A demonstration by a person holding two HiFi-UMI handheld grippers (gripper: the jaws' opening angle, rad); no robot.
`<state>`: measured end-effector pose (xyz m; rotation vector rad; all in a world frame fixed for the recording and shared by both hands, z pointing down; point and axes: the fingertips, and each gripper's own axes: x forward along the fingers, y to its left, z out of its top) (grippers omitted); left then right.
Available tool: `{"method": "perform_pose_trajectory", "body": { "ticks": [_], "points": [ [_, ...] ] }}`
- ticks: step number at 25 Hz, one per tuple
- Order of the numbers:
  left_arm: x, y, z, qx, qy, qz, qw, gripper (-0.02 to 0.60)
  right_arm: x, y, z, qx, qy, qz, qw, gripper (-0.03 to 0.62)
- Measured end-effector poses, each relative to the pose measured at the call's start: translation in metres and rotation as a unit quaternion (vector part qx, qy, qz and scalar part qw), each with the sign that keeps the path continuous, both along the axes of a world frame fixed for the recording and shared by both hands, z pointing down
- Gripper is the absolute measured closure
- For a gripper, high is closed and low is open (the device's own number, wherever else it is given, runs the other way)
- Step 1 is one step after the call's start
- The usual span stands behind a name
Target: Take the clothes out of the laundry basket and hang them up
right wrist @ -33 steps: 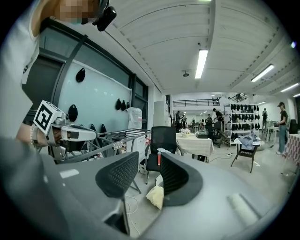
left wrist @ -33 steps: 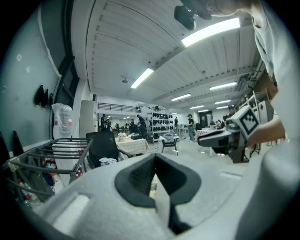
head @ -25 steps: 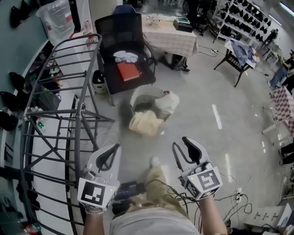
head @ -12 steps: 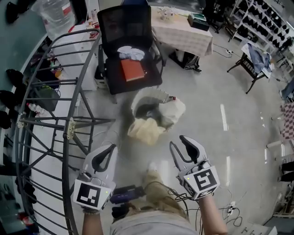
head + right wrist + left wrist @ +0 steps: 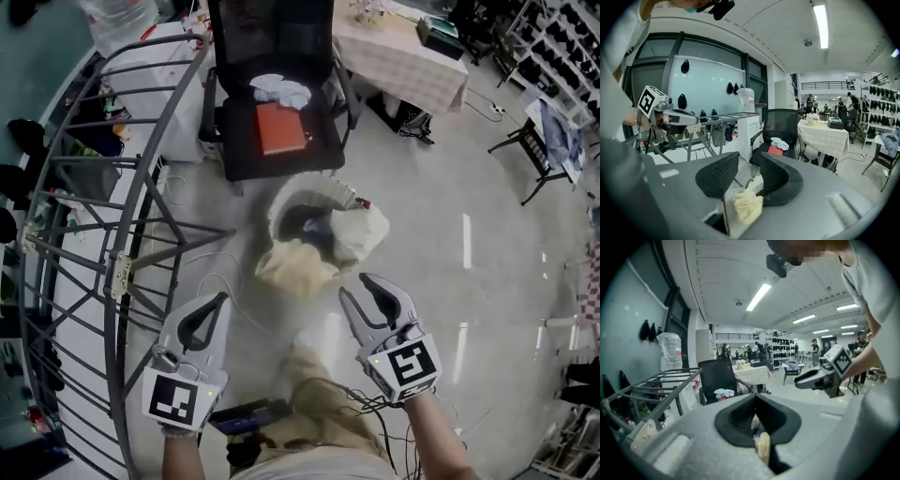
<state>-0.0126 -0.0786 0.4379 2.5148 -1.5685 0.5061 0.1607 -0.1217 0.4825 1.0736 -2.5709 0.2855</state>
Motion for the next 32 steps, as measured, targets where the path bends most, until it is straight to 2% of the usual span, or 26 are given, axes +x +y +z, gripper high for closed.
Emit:
{"method": "perform_pose_trajectory", "body": {
  "ticks": [3, 9, 12, 16, 25, 32],
  "points": [
    [0.003, -0.006, 0.012, -0.019, 0.003, -0.015, 0.9997, 0.588, -0.003, -0.013, 0.017, -0.009, 0.003, -0.02, 1.0, 0.462],
    [-0.008, -0.026, 0.027, -0.022, 0.012, -0.037, 0.999, 0.588, -0.012, -0.037, 0.049, -0.023, 0.007, -0.028, 0.999, 0.462],
    [-0.017, -0.039, 0.034, -0.004, 0.008, -0.032, 0.9994, 0.588, -0.02, -0.046, 0.064, -0.023, 0.015, -0.037, 0.999, 0.462],
    [-0.023, -0.049, 0.059, -0.04, 0.008, -0.029, 0.9987, 0.589, -0.027, -0.058, 0.087, -0.028, 0.033, -0.047, 0.998, 0.462],
    [-0.046, -0.077, 0.112, -0.045, 0.014, -0.014, 0.9988, 0.588, -0.048, -0.084, 0.15, -0.058, 0.078, -0.063, 0.993, 0.462],
    [-0.052, -0.096, 0.163, -0.069, 0.024, 0.002, 0.9973, 0.588, -0.066, -0.103, 0.216, -0.077, 0.113, -0.083, 0.987, 0.462]
  ]
}}
